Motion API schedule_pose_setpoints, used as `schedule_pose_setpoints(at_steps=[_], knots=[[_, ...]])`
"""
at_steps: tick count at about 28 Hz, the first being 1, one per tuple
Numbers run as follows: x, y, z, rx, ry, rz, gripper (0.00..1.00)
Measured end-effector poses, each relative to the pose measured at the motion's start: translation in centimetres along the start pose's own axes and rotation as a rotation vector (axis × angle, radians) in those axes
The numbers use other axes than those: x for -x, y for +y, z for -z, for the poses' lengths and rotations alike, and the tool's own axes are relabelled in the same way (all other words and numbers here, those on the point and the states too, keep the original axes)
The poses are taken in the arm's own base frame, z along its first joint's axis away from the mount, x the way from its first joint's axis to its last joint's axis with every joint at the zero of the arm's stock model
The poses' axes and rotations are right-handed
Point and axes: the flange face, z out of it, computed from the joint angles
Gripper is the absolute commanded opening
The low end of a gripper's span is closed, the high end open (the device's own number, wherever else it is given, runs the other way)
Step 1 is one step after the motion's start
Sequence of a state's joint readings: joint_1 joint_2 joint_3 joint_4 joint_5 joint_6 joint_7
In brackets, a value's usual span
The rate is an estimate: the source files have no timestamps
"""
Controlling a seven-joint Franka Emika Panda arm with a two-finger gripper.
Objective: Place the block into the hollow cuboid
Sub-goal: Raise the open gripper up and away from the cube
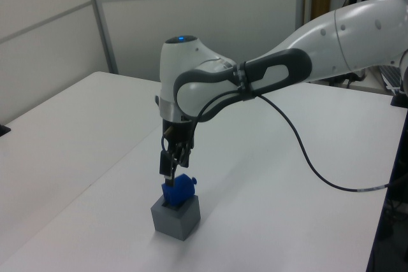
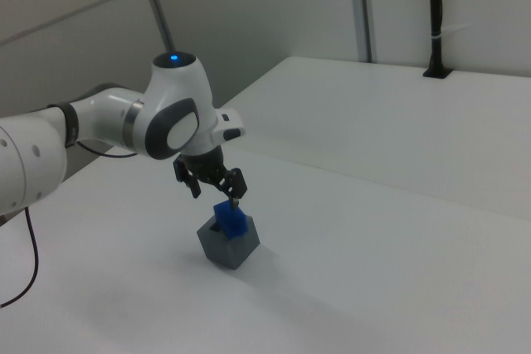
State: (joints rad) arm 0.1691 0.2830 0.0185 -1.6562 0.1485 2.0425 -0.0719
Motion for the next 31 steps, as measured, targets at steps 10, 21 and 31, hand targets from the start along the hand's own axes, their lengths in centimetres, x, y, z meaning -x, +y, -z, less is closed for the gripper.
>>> schedule_pose_setpoints(at_steps=[10, 21, 31], knots=[[1.0, 2.4, 4.2, 0.014, 0.008, -0.043, 1.0], [4.4, 11.8, 10.6, 0.106, -0.064, -0.181, 1.0], [5.6, 15.4, 12.8, 0.246, -0.078, -0.201, 1.0]])
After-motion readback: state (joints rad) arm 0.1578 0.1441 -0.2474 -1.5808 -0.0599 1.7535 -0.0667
